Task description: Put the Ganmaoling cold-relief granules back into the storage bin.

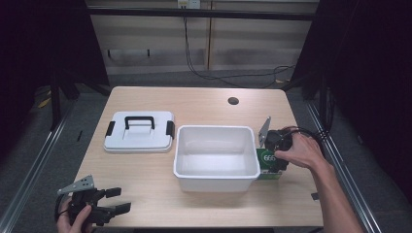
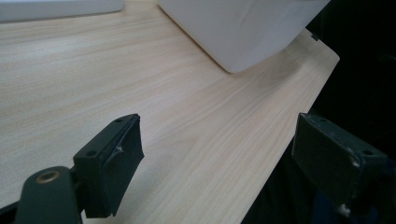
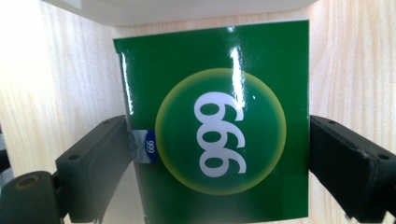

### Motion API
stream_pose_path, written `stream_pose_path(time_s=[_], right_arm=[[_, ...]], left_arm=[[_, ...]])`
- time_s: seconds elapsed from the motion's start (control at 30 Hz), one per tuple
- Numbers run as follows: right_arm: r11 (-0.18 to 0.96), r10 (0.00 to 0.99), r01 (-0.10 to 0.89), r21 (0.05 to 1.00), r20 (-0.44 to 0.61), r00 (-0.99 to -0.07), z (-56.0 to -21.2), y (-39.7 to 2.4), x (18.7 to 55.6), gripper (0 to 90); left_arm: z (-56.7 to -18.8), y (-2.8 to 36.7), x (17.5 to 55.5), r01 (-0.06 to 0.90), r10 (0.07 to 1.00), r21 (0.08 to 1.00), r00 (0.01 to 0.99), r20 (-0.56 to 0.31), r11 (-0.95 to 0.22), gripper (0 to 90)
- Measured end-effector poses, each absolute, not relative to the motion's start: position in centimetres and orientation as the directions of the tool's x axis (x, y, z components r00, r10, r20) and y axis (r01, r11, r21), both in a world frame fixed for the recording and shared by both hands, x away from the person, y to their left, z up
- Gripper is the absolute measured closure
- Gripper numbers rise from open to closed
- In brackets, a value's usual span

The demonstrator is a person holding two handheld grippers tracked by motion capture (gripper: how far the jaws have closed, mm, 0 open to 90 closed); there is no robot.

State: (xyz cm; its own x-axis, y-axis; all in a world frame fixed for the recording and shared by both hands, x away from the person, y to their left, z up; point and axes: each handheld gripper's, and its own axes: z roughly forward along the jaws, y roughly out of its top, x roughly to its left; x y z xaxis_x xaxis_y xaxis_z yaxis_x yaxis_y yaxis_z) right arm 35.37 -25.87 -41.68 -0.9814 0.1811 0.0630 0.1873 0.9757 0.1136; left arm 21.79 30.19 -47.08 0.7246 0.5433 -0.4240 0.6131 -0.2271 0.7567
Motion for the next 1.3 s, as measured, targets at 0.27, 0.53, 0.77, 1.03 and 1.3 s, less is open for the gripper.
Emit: stream_pose_path(time_s=[0.27,0.53,0.77,1.03,1.3], right_arm=[[0.98,0.178,0.181,0.079,0.041,-0.983,-42.6,-25.4,35.1,10.6],[0.986,0.157,0.159,0.059,0.038,-0.987,-42.5,-25.3,35.1,14.6],[0.985,0.166,0.168,0.043,0.04,-0.985,-42.4,-25.2,35.0,15.1],[0.978,0.199,0.202,0.057,0.053,-0.979,-41.6,-25.6,35.0,15.2],[0.971,0.219,0.222,0.094,0.035,-0.975,-40.4,-26.7,34.4,15.2]], left_arm=[[-47.1,30.2,21.8,0.615,0.542,0.755,0.724,-0.427,-0.226,16.0],[-47.1,30.2,21.8,0.614,0.541,0.756,0.725,-0.427,-0.225,16.0],[-47.1,30.2,21.8,0.614,0.541,0.757,0.724,-0.428,-0.224,16.0],[-47.1,30.2,21.8,0.616,0.54,0.756,0.723,-0.431,-0.221,16.0],[-47.1,30.2,21.8,0.615,0.54,0.756,0.724,-0.429,-0.224,16.0]])
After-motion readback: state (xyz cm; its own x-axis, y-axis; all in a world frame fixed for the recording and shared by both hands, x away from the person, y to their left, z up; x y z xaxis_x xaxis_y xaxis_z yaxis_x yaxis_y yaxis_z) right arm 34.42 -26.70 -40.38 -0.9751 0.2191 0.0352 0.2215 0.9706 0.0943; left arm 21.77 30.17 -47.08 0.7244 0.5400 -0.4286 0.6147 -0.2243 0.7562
